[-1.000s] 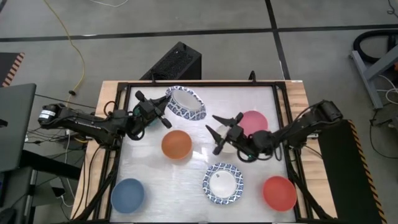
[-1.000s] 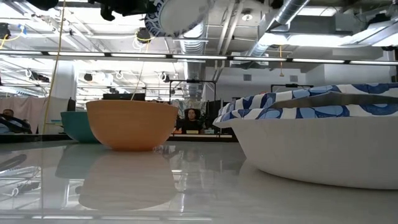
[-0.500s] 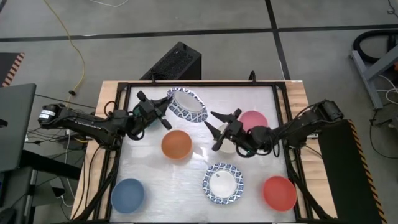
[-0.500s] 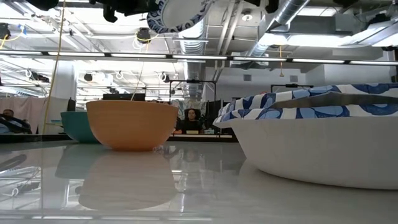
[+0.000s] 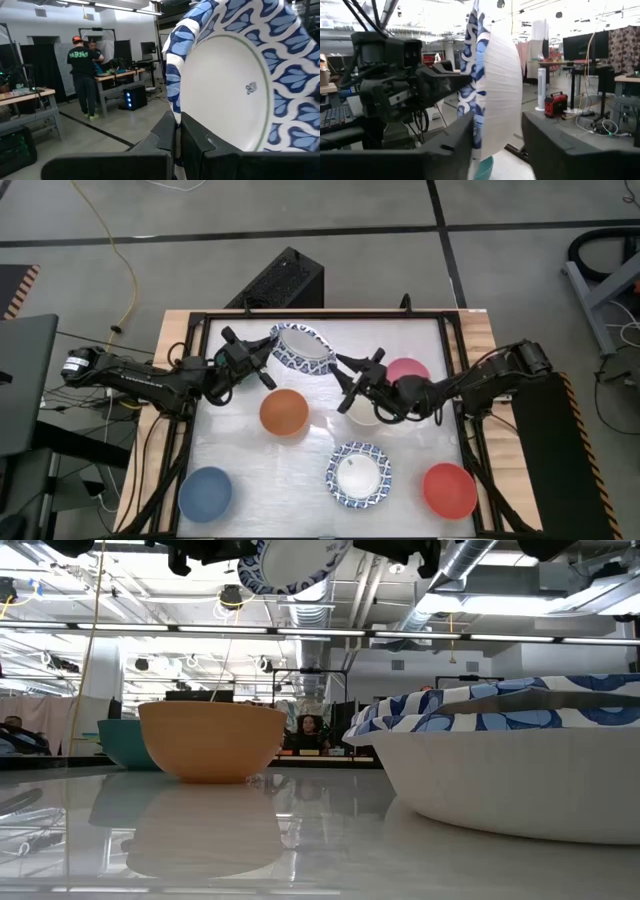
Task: Nest bowls inside each other
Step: Stack the top white paper bowl into the other stacked white paper bowls
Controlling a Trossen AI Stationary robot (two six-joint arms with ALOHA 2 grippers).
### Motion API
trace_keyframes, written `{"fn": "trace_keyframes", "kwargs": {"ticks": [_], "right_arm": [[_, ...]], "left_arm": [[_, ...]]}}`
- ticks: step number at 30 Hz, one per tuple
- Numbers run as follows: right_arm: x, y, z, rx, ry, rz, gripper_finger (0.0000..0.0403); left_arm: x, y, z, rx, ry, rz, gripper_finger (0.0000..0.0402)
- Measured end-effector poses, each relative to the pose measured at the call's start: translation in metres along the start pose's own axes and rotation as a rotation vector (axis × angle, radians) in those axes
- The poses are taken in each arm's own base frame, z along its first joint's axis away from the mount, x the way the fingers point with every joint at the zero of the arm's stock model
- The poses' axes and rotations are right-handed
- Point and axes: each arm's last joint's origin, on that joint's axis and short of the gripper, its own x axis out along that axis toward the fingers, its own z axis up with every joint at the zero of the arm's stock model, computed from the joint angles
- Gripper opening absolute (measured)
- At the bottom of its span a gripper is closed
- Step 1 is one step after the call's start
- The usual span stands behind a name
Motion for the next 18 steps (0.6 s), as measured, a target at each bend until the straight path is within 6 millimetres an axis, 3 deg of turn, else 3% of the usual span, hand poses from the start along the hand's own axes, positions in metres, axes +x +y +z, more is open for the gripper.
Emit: {"fn": "trace_keyframes", "kwargs": {"ticks": [5, 7, 12, 18], "right_arm": [[0.0, 0.001, -0.004, -0.018, 0.033, 0.004, 0.0043], [-0.001, 0.001, -0.005, -0.023, 0.039, 0.007, 0.0014], [-0.002, 0.002, -0.005, 0.0, 0.042, 0.005, 0.0008], [-0.012, -0.003, 0.012, 0.044, 0.044, -0.125, 0.0004]], "left_arm": [[0.0, -0.001, -0.003, 0.002, 0.019, -0.012, 0.0], [0.0, -0.002, -0.005, 0.013, 0.029, -0.041, 0.0], [-0.001, -0.005, -0.01, 0.081, 0.062, -0.089, 0.0019], [-0.004, -0.004, -0.015, 0.146, 0.123, -0.127, 0.0097]]}}
